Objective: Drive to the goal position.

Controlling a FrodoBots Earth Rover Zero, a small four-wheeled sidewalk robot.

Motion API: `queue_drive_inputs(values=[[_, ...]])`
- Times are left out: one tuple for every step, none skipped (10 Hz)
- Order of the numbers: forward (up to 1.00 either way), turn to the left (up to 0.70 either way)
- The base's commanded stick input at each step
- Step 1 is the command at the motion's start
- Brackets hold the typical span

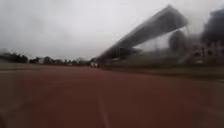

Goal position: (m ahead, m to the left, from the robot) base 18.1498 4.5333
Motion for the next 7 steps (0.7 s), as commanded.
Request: queue_drive_inputs(values=[[1.00, 0.00], [1.00, 0.00], [1.00, 0.00], [1.00, 0.00], [1.00, 0.00], [1.00, 0.00], [1.00, 0.00]])
